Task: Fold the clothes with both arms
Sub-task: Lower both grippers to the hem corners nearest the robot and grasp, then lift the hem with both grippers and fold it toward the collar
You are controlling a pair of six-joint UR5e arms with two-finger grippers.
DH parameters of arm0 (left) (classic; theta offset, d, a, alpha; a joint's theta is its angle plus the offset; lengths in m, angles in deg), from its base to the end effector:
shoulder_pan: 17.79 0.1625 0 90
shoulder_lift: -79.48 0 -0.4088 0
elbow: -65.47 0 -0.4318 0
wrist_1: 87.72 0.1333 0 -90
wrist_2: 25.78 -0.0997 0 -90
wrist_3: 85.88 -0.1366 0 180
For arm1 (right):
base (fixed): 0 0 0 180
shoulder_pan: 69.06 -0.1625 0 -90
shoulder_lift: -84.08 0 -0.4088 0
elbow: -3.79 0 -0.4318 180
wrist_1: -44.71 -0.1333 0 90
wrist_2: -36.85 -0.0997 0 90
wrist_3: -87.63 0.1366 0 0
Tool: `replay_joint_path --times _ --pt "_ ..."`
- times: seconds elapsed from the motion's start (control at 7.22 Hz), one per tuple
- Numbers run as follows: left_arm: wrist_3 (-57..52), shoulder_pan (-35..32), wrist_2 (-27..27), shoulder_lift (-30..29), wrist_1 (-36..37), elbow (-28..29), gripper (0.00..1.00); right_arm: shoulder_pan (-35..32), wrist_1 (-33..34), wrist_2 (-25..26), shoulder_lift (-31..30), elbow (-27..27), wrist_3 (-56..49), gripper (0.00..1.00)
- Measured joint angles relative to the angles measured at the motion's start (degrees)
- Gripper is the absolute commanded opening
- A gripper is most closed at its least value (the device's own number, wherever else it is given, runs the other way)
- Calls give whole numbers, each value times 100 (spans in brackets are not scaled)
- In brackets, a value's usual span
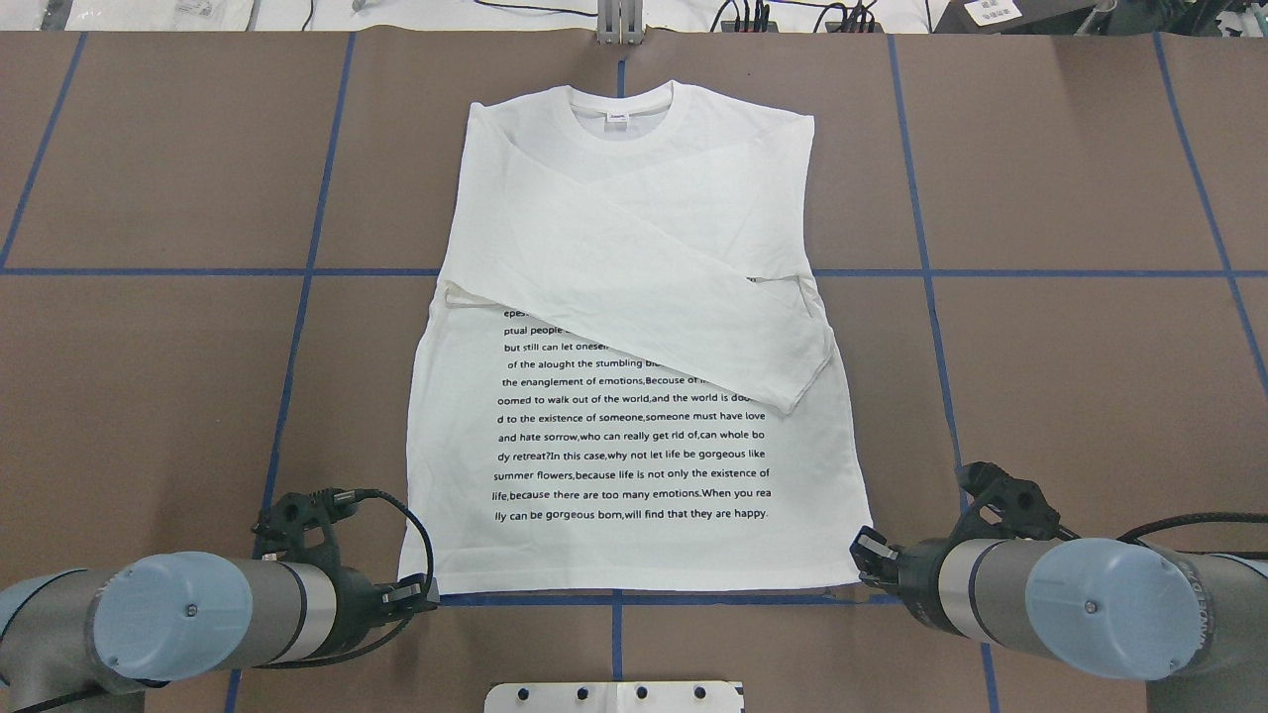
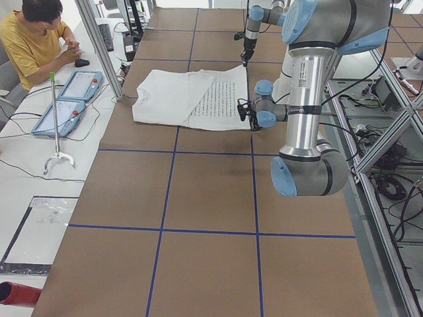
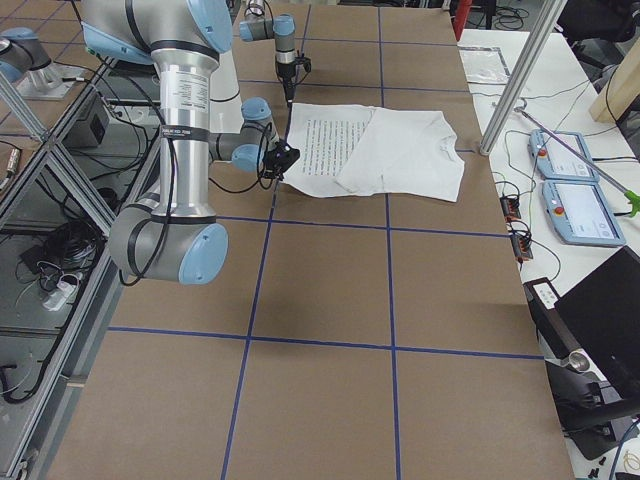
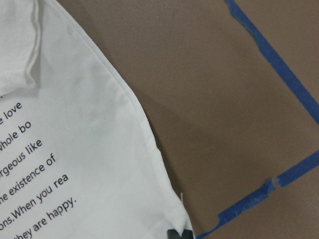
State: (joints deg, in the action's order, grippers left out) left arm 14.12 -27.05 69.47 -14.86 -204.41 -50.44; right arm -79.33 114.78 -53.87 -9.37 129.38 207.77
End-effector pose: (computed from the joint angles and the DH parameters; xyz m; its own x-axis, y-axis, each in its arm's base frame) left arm 0.5454 -0.2113 0.3432 0.5155 -0.2593 -0.8167 0.1768 0.9648 -0.1947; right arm -0.4784 -0.2204 0.3462 0.4385 0.5897 0.6782 -0.4494 0.7974 -0.4027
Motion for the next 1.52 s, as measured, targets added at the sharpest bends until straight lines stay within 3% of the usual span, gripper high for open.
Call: replay_joint_path --times 0.28,0.42,0.55,0.69,1.52 --pt "-18 3 -18 7 72 15 49 0 1 -2 -5 0 0 0" --pt "-24 3 -44 13 107 17 34 0 -1 -1 -6 0 0 0" --pt "-30 3 -76 15 125 18 10 -3 -1 0 -9 0 0 0" --pt "-32 2 -93 14 133 21 0 -6 -2 1 -12 3 0 0" --pt "-34 -107 -112 31 137 -279 0 -49 6 -3 -29 77 -20 0"
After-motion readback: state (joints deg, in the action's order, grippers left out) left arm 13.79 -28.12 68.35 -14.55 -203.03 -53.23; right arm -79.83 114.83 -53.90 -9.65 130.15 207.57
